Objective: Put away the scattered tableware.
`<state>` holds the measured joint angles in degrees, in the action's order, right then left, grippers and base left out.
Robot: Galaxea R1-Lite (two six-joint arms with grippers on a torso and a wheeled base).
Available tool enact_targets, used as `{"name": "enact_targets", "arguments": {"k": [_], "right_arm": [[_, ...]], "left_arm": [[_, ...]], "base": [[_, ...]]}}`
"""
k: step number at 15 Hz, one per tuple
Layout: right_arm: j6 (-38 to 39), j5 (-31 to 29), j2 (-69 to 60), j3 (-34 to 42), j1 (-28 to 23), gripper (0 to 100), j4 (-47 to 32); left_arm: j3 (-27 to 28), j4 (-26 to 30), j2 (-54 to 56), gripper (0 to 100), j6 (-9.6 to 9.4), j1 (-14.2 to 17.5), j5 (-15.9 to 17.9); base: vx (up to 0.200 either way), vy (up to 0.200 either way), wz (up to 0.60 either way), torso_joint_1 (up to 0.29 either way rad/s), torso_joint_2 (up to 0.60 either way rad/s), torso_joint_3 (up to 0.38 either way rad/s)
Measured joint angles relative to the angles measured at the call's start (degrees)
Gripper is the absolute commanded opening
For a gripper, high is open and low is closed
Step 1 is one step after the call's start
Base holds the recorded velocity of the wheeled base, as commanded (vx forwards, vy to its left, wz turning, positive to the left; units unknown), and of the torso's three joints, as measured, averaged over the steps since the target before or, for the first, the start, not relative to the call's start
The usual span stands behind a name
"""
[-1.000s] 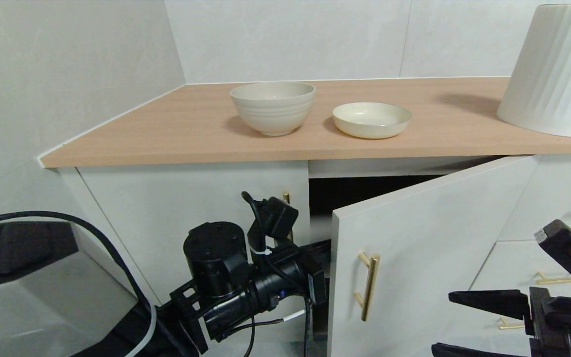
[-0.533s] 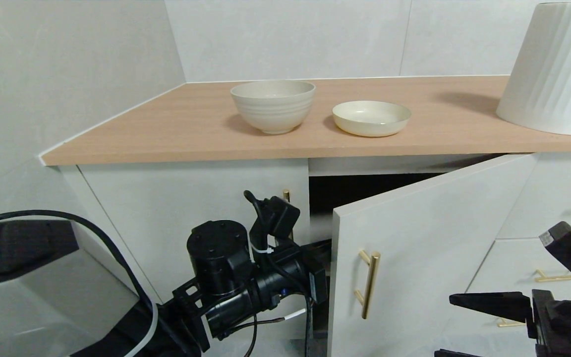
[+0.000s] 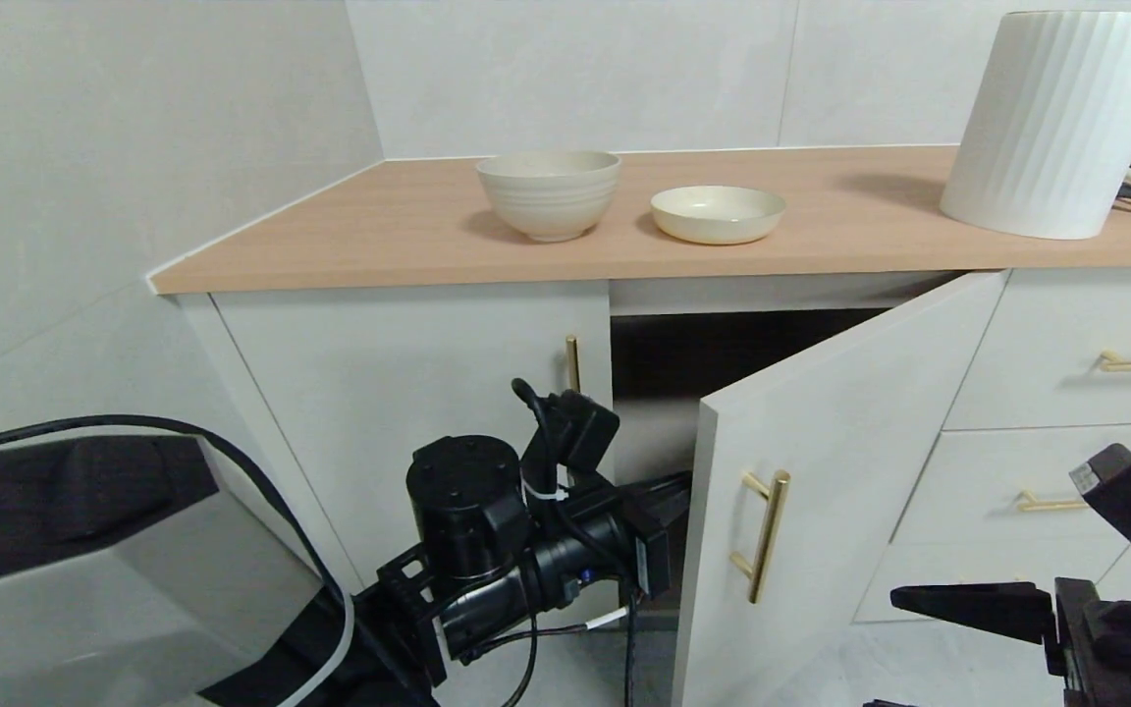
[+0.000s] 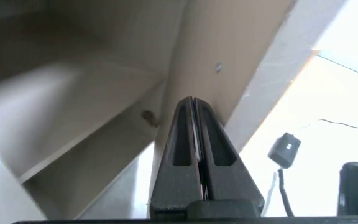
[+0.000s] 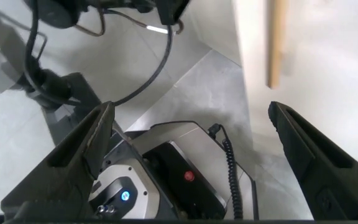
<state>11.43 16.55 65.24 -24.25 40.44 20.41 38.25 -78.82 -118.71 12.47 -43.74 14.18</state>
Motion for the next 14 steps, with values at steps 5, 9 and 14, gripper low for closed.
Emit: {"name": "enact_targets", "arguments": {"k": [5, 9, 14], "right_arm": [[0.0, -0.06, -0.56, 0.0, 0.02, 100, 0.04], [0.0, -0.06, -1.38, 0.0, 0.07, 100, 0.09], [-0.2, -0.05, -2.1, -0.02, 0.07, 100, 0.06]], "left_arm": [[6.75, 10.73, 0.33, 0, -0.02, -0.05, -0.3], [13.64, 18.29, 0.6, 0, 0.0, -0.49, -0.5], [15.76, 18.66, 0.13, 0, -0.02, -1.27, -0.46]], "base": [[0.0, 0.0, 0.0, 0.0, 0.0, 0.0], [-0.15, 0.0, 0.0, 0.004, 0.0, 0.005], [-0.08, 0.0, 0.0, 0.005, 0.0, -0.004]]}}
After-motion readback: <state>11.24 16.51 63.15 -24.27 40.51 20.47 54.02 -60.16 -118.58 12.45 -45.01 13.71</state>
